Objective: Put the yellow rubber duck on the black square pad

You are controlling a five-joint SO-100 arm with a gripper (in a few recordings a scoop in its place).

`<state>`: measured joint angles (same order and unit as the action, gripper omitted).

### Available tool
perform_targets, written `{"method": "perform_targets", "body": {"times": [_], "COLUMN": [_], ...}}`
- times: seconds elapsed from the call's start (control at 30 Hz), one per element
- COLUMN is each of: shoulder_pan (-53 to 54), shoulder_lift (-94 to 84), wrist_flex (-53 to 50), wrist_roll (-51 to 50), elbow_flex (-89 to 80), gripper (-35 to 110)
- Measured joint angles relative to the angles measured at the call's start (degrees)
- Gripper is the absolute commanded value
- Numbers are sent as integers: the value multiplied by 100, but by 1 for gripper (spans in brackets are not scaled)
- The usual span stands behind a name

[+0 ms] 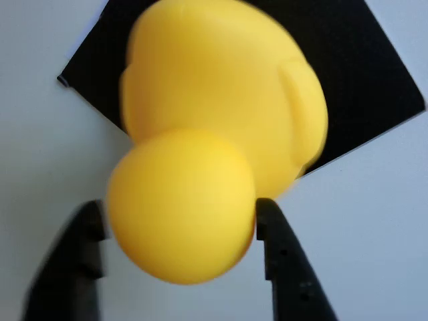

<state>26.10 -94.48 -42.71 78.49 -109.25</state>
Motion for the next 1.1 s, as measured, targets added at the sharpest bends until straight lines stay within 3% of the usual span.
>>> {"method": "perform_targets", "body": {"times": [0.37, 0.87, 1.1], "shoulder_pan": [0, 0, -26], "shoulder_lift": [-105, -2549, -3542], "wrist_flex": [-18, -105, -105], "wrist_roll": [0, -35, -35], "elbow_flex": [-105, -1679, -1969], "gripper": [36, 36, 22]}}
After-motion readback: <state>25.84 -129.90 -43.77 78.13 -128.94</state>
